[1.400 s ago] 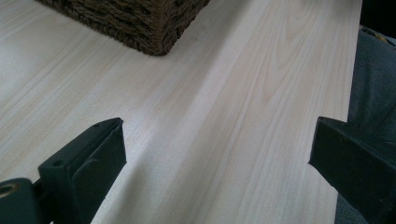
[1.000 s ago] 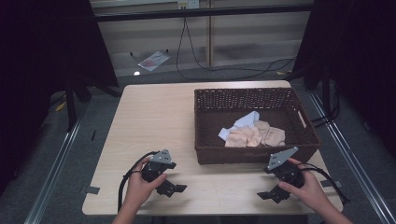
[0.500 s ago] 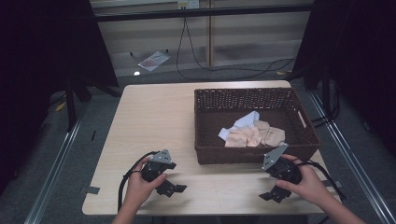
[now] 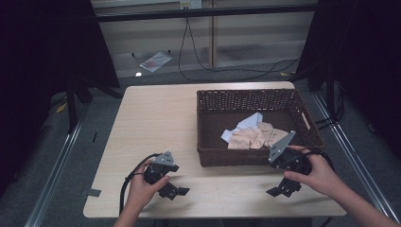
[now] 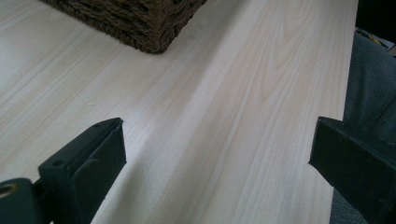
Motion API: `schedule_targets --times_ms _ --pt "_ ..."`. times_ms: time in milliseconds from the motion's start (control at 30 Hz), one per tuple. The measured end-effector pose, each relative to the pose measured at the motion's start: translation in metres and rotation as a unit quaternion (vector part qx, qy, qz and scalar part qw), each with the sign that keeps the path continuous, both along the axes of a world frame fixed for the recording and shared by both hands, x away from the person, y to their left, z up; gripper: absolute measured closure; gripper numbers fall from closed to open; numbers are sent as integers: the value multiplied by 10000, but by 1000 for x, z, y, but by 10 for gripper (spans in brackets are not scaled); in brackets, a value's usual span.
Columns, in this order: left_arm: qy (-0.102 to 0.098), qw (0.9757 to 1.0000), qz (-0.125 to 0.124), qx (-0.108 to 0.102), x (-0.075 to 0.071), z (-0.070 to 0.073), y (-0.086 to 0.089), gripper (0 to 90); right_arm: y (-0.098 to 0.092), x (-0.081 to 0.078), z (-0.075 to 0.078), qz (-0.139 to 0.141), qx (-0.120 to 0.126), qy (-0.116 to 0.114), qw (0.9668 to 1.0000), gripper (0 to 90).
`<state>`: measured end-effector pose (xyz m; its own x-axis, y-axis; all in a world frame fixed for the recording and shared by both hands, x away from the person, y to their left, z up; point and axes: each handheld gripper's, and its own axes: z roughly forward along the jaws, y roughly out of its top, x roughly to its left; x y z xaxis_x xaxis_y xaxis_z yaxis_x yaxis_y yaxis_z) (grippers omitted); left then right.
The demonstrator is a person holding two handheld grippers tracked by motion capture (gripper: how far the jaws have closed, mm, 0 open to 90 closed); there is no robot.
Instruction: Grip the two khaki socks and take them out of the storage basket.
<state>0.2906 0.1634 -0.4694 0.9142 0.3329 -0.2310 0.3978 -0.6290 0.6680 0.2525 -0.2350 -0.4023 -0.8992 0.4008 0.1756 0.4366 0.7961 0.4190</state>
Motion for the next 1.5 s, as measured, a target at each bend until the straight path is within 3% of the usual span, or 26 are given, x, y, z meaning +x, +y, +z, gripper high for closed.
schedule_targets --times_ms 367,667,1100,1267,1500 --pt "34 10000 31 -55 0 -1 -1 33 -5 20 44 -116 361 24 9993 41" --pt "52 10000 7 -59 0 -1 0 33 -11 52 62 -457 311 -22 9985 40" --pt "40 10000 -40 -31 1 0 0 33 -17 101 43 -1127 46 39 9936 36" --pt "23 10000 -29 8 1 1 1 33 -15 121 27 -1427 -261 76 9894 37" --pt "18 10000 -26 7 1 1 1 33 -12 133 13 -1602 -335 75 9865 88"
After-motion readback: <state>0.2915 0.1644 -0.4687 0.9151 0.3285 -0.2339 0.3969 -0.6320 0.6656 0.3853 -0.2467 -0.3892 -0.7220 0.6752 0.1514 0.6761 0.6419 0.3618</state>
